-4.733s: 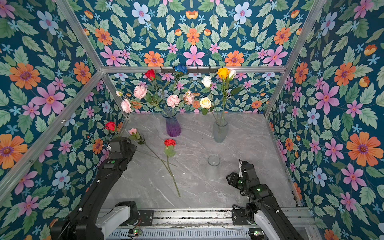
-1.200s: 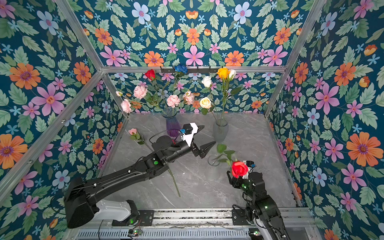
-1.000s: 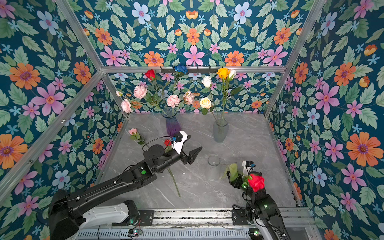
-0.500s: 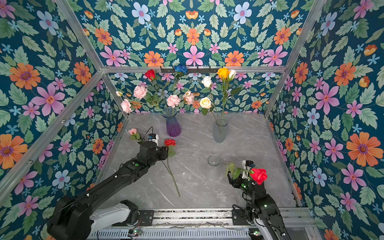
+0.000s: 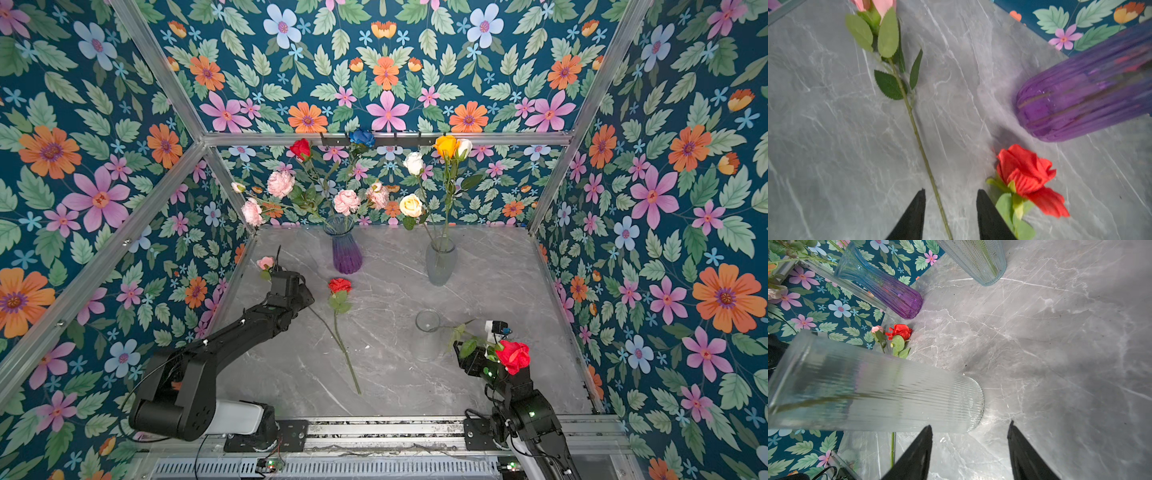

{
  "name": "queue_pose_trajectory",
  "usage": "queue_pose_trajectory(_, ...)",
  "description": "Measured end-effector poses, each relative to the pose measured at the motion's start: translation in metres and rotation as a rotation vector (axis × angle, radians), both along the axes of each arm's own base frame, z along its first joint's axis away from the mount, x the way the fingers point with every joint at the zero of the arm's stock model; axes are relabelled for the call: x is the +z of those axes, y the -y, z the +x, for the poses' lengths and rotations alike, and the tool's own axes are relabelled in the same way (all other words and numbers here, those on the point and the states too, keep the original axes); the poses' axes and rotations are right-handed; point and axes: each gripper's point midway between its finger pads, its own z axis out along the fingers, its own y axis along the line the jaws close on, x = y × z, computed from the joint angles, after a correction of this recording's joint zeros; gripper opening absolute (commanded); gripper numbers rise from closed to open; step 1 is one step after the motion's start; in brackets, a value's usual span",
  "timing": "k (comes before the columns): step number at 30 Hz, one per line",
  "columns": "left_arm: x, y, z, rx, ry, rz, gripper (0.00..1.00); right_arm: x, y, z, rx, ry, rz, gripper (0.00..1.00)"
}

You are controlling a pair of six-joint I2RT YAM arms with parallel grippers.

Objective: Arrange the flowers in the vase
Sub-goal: 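Lower the left gripper onto the pink rose stem and close on it, then lift the pink rose off the table with the left gripper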

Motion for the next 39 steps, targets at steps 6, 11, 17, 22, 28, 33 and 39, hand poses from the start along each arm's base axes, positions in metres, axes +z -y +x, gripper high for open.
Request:
queue_pose_trajectory(6, -0.012, -0.031, 0.031, 0.134, -0.059, 0.03, 0.42, 0.001, 0.0, 0.0, 0.0, 0.004, 0.001, 0.59)
queue_pose_trajectory(11, -0.034, -0.05, 0.042, 0.191, -0.132, 0.039, 0.41, 0.002, 0.0, 0.0, -0.001, 0.012, 0.003, 0.59)
queue_pose_trajectory(17, -0.058, -0.052, 0.047, 0.196, -0.192, 0.046, 0.41, 0.002, 0.0, -0.001, -0.001, 0.01, 0.003, 0.59)
queue_pose_trajectory(22, -0.067, -0.055, 0.046, 0.207, -0.213, 0.047, 0.35, 0.002, 0.0, -0.001, -0.001, 0.01, 0.003, 0.59)
queue_pose_trajectory(28, -0.059, -0.062, 0.039, 0.227, -0.191, 0.026, 0.0, 0.002, 0.0, -0.001, 0.0, 0.01, 0.003, 0.59)
queue_pose_trajectory(33, -0.03, -0.078, 0.026, 0.287, -0.114, -0.003, 0.0, 0.002, 0.0, -0.001, -0.001, 0.01, 0.003, 0.59)
queue_pose_trajectory(39, 0.016, -0.084, 0.009, 0.322, 0.015, -0.043, 0.0, 0.002, 0.0, -0.001, -0.001, 0.01, 0.002, 0.59)
